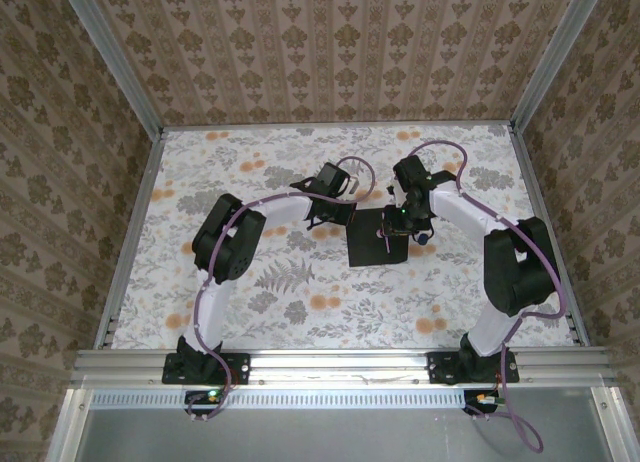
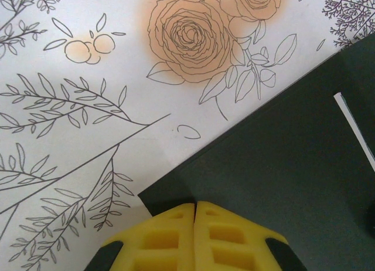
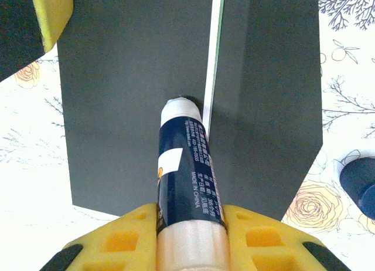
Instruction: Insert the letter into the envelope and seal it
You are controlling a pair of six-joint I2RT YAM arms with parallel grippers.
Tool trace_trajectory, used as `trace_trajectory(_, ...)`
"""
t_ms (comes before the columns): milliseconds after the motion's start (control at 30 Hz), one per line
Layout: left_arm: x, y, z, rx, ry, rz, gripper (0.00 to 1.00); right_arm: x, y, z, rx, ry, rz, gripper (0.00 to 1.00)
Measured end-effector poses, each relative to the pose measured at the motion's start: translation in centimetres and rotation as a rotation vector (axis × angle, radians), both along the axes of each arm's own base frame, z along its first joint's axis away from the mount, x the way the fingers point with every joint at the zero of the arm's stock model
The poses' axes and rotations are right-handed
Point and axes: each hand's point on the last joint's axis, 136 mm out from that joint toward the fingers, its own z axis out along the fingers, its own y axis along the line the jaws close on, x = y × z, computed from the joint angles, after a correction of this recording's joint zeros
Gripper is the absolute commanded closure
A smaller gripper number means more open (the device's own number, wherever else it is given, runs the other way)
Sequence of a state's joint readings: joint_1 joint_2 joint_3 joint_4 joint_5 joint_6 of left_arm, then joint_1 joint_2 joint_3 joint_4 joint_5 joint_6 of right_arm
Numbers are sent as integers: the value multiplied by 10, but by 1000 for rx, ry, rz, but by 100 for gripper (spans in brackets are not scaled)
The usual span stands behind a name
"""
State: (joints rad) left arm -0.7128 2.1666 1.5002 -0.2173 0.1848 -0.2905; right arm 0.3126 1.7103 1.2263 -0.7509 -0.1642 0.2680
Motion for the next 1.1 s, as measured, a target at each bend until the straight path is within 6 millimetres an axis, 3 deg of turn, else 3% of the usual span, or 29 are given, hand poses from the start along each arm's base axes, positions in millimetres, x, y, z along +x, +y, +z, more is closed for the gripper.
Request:
trace_trajectory(233,0,0,0,-1,1,-1,100,1,1,-3,1,9,1,84)
trace_trajectory(733,0,0,0,-1,1,-1,100,28,12,-2,17,-4,5,84)
trace_trajectory(1100,0,0,0,-1,1,-1,100,20,15,1,20,6,22,84)
